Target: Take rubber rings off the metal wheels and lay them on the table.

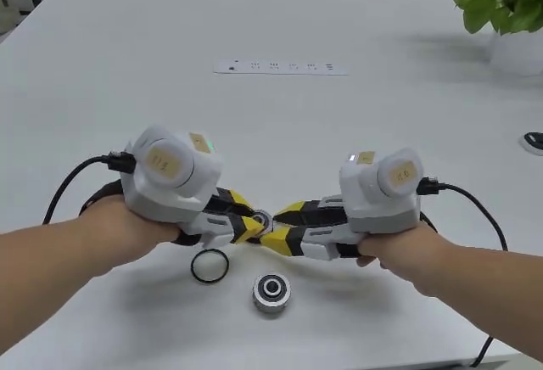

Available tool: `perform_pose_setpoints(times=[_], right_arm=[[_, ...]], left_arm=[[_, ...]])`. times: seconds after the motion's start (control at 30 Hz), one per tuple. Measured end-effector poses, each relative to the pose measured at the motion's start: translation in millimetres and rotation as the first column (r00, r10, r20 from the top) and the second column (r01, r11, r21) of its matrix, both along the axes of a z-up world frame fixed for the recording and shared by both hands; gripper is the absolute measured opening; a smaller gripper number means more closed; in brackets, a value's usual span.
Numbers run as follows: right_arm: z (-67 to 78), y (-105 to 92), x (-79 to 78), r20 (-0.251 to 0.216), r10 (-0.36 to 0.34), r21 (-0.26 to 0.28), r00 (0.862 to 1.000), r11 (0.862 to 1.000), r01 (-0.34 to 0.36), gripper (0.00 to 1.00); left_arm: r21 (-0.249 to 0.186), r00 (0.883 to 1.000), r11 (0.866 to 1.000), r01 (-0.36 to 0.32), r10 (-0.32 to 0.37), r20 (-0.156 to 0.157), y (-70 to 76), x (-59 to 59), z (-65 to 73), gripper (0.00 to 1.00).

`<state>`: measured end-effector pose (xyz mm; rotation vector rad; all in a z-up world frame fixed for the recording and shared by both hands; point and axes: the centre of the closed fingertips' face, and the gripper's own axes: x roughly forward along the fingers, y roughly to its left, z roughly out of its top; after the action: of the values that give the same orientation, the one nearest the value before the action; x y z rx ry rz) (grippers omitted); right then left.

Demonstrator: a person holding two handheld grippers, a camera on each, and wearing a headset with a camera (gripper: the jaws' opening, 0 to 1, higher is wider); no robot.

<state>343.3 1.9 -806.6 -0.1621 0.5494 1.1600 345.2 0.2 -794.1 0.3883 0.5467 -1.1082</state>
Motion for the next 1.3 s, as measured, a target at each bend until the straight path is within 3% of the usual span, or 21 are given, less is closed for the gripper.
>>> perform_pose_setpoints(times=[0.4, 1.3], right_arm=[[1.3, 9.0, -0.7, 0.031, 0.002, -0.007, 1.0, 1.0, -0.002, 0.26], [-3.0, -3.7, -6.1, 0.002, 0.003, -0.037, 1.0, 0.999, -0.003, 0.15]], left_arm=[[-0.001, 0.999, 0.999, -0.04, 0.04, -0.006, -0.4, -1.0, -0.1, 0.14], [-0.008, 0.997, 0.997, -0.072, 0.072, -0.018, -0.6, -3.0, -0.3, 0.13]])
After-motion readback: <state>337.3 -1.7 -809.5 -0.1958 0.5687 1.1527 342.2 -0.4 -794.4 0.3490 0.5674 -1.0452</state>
